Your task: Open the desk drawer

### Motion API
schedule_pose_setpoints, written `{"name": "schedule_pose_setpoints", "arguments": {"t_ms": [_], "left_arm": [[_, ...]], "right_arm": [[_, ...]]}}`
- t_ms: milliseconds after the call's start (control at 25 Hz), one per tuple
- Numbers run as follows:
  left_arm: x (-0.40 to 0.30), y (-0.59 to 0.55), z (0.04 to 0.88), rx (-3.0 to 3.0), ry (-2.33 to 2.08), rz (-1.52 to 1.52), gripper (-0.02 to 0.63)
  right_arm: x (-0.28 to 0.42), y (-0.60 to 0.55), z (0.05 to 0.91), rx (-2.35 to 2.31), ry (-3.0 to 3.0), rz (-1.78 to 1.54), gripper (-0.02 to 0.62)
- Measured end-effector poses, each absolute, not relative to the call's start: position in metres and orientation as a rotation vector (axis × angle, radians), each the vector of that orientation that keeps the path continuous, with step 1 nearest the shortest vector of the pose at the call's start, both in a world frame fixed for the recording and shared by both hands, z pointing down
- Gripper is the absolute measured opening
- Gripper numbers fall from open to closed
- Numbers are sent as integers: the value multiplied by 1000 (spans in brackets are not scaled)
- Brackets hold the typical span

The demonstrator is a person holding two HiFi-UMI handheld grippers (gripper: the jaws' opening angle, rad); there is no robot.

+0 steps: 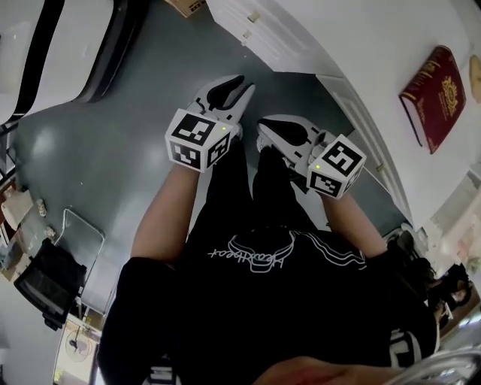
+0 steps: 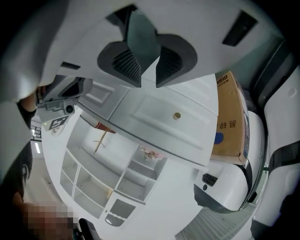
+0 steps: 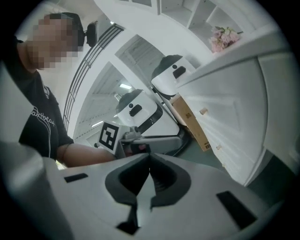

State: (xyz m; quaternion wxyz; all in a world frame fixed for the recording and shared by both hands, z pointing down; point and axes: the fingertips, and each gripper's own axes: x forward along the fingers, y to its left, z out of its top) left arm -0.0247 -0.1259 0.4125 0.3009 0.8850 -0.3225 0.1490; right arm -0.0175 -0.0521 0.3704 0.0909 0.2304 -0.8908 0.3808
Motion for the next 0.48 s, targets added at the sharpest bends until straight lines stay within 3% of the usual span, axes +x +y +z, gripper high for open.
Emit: {"name": "schedule_pose_setpoints", "arguments": {"t_ms": [200,480], "left_arm": [[-23,-153,476,2388,-873,440,147],[-23,-202,560,2394,-893,542,193]], "right_arm": [[-30,-55,420,698,-2590,1211,5],[-27,-64,473,782,-2546,1249,5]]}}
